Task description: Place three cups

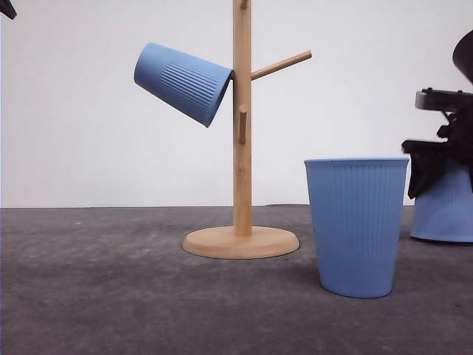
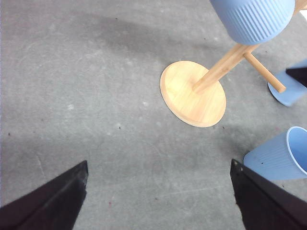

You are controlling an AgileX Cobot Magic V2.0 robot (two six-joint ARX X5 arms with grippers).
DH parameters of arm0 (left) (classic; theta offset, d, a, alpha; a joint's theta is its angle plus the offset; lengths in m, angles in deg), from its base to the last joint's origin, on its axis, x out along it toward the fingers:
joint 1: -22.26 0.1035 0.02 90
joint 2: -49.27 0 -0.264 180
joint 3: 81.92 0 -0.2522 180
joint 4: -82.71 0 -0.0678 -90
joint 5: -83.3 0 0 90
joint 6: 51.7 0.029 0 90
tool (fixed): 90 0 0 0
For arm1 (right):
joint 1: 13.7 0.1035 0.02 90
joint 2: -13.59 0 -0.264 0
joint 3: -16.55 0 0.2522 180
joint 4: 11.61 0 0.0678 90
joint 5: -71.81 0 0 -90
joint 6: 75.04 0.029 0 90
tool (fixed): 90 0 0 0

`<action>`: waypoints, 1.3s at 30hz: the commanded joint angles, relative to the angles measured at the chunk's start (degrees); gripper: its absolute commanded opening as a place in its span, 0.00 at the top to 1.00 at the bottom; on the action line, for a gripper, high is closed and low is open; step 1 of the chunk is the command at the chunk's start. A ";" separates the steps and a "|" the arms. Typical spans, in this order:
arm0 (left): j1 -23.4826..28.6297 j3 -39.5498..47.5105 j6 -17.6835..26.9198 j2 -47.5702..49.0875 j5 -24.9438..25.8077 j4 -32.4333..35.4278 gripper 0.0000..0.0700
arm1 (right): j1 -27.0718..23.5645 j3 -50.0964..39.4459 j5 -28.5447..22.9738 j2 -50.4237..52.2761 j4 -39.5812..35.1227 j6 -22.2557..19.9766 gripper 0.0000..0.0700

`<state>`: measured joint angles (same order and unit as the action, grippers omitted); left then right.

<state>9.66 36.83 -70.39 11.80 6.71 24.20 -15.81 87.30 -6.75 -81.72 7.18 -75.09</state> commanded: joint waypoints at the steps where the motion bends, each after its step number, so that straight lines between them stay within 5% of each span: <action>1: 0.00 -0.33 0.04 -0.20 -0.15 0.61 0.22 | -0.19 0.38 2.05 1.83 1.84 0.45 0.56; 7: 0.00 -0.33 1.23 -0.20 -0.13 0.63 0.22 | -1.78 -3.57 10.92 11.69 6.80 1.80 0.56; 13: 0.00 -0.33 1.82 -0.20 -0.13 0.68 0.22 | -8.21 -10.24 23.68 23.86 6.57 11.29 0.56; 17: 0.00 -0.33 1.82 -0.20 -0.11 0.87 0.22 | -11.81 -10.64 30.86 27.87 3.06 22.23 0.56; 20: 0.00 -0.33 1.85 -0.13 -0.11 1.06 0.22 | -12.73 -10.64 36.94 27.85 -7.08 34.81 0.56; 25: 0.00 -0.33 2.27 -0.04 -0.11 1.09 0.22 | -10.81 -10.62 37.78 25.26 -25.27 50.53 0.56; 29: 0.00 -0.33 2.43 0.10 -0.11 1.09 0.22 | -7.37 -10.40 37.69 20.61 -38.27 59.15 0.56; 32: 0.00 -0.33 2.43 0.13 -0.11 1.07 0.22 | -4.63 -9.10 37.69 16.49 -43.14 61.54 0.56; 39: 0.00 -0.33 2.43 0.11 -0.13 1.07 0.22 | 2.25 -3.54 35.19 11.53 -42.13 57.24 0.56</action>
<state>9.66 36.83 -68.86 12.10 6.71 24.59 -14.04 82.15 28.77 -69.59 -34.20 -16.51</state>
